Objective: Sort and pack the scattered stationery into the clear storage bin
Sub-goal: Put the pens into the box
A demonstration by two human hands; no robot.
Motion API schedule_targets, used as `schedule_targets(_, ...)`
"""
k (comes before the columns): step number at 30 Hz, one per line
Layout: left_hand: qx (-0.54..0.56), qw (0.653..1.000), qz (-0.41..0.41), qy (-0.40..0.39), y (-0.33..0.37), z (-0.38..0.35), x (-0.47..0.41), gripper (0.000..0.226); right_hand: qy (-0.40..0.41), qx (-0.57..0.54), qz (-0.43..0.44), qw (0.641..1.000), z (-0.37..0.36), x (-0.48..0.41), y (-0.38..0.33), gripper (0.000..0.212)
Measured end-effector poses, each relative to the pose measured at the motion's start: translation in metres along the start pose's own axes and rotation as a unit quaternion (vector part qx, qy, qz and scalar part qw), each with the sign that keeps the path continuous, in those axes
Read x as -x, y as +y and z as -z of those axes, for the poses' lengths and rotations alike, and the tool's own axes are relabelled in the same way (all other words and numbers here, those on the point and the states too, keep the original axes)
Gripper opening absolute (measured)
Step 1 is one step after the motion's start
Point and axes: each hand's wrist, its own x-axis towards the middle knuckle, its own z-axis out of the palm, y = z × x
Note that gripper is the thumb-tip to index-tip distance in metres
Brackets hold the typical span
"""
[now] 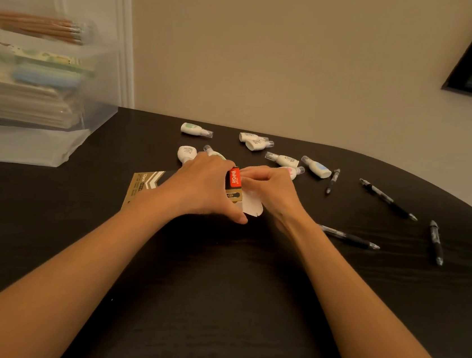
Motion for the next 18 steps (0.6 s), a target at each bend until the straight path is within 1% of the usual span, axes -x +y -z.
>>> schedule_targets(2,-0.010,1.000,-0.001,-0.001,0.002,-0.001,0.001,0.084,-0.001,0.009,0.000,1.000,-0.002,0.001,0.001,0.017)
schedule_targets(5,-0.019,1.000,0.008,0.001,0.001,-0.001,0.000,0.089,-0.020,-0.012,-0.023,0.999,0.002,0.003,0.000,0.014)
schedule_targets(7,-0.038,0.999,0.018,0.002,-0.002,-0.002,0.000,0.092,0.012,0.013,-0.031,0.999,0.017,0.003,-0.002,0.016)
schedule_targets(9,-0.071,0.997,0.029,0.004,-0.005,-0.002,0.001,0.095,0.049,0.064,-0.041,0.996,0.041,0.006,-0.003,0.017)
schedule_targets(10,-0.085,0.996,0.034,0.004,-0.006,-0.003,0.003,0.097,0.038,0.101,-0.059,0.992,0.055,0.010,-0.003,0.016)
schedule_targets(11,-0.094,0.995,0.039,0.001,-0.007,-0.003,0.003,0.098,0.003,0.142,-0.086,0.986,0.066,0.015,-0.001,0.015)
schedule_targets(12,-0.098,0.994,0.043,0.000,-0.009,-0.003,0.004,0.098,-0.043,0.183,-0.116,0.975,0.076,0.019,0.002,0.019)
schedule_targets(13,-0.100,0.994,0.044,-0.001,-0.010,-0.003,0.005,0.097,-0.081,0.219,-0.141,0.962,0.084,0.024,0.007,0.027)
schedule_targets(14,-0.101,0.994,0.042,-0.002,-0.009,-0.003,0.005,0.097,-0.100,0.247,-0.160,0.950,0.091,0.029,0.011,0.033)
schedule_targets(15,-0.101,0.994,0.045,-0.002,-0.011,-0.003,0.005,0.097,-0.111,0.267,-0.170,0.942,0.094,0.029,0.014,0.036)
schedule_targets(16,-0.101,0.994,0.046,-0.003,-0.010,-0.003,0.005,0.097,-0.114,0.279,-0.177,0.937,0.097,0.031,0.015,0.032)
schedule_targets(18,-0.097,0.994,0.046,-0.010,-0.010,-0.002,0.005,0.097,-0.120,0.293,-0.183,0.931,0.097,0.032,0.017,0.016)
